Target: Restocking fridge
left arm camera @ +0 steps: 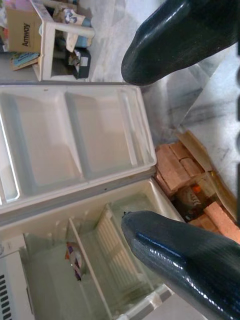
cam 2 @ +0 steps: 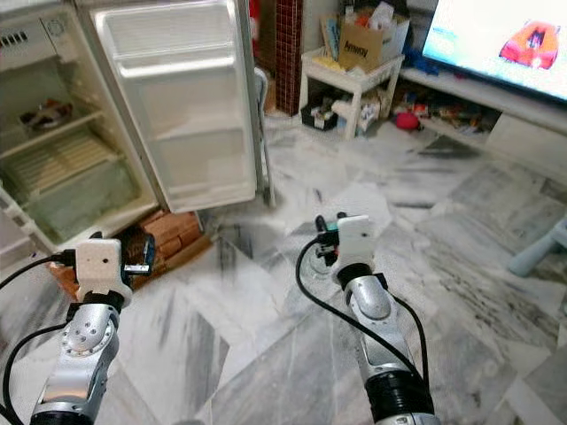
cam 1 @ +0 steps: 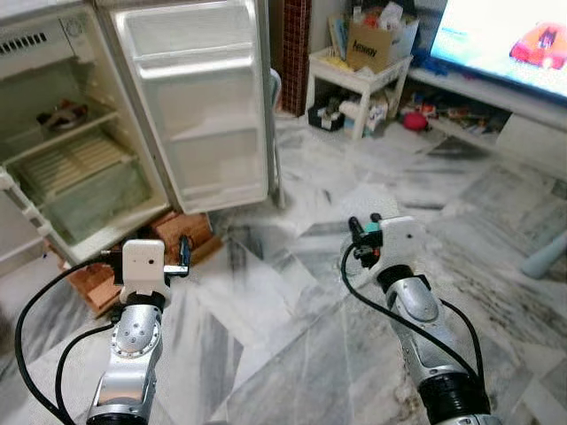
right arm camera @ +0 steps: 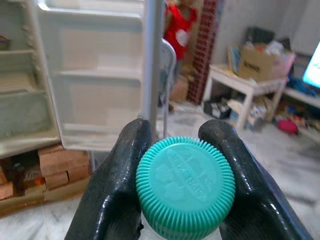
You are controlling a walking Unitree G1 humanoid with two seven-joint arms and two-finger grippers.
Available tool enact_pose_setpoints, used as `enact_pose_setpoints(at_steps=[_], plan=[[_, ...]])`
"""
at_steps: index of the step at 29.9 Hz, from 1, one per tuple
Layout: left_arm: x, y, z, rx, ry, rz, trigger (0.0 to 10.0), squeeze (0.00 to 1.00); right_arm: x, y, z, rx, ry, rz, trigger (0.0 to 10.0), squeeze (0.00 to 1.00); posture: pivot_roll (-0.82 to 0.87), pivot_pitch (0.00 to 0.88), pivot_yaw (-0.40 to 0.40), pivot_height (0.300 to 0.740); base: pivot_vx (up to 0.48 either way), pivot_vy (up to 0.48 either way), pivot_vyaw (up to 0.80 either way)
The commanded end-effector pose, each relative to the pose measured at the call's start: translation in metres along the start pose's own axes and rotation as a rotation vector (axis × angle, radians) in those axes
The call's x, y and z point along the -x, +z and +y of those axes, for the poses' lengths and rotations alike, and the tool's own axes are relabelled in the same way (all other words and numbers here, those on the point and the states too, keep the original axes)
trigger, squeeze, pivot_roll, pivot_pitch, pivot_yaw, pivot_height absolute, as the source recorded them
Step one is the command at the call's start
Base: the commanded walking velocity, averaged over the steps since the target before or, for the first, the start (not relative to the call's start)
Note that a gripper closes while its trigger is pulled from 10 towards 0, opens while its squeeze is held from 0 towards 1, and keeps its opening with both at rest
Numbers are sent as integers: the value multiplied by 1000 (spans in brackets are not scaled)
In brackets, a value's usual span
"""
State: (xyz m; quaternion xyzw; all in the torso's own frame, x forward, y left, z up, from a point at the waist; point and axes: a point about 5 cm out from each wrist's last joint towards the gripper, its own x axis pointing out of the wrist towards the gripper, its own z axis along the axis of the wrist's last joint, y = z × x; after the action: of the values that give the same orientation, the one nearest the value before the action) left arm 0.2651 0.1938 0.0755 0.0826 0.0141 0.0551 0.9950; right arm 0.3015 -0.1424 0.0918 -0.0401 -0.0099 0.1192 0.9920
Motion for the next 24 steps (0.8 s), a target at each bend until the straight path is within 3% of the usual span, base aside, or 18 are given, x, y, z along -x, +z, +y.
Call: enact_pose_setpoints(at_steps=[1,13,24], plan=[[-1,3,5,-2,25,-5,10000,0,-1,11,4,8,31,-63,10000,0,80,2,-35,740,405,0,800],[-1,2,7,-2,27,2,10000,0,-6,15,4,-17,37,-69,10000,0,78,4,-37,740,406,0,780],[-3,4,2,10,14,0,10000,0,-6,16,7,4,74,-77,10000,0,82,0,-44,740,433,0,73]])
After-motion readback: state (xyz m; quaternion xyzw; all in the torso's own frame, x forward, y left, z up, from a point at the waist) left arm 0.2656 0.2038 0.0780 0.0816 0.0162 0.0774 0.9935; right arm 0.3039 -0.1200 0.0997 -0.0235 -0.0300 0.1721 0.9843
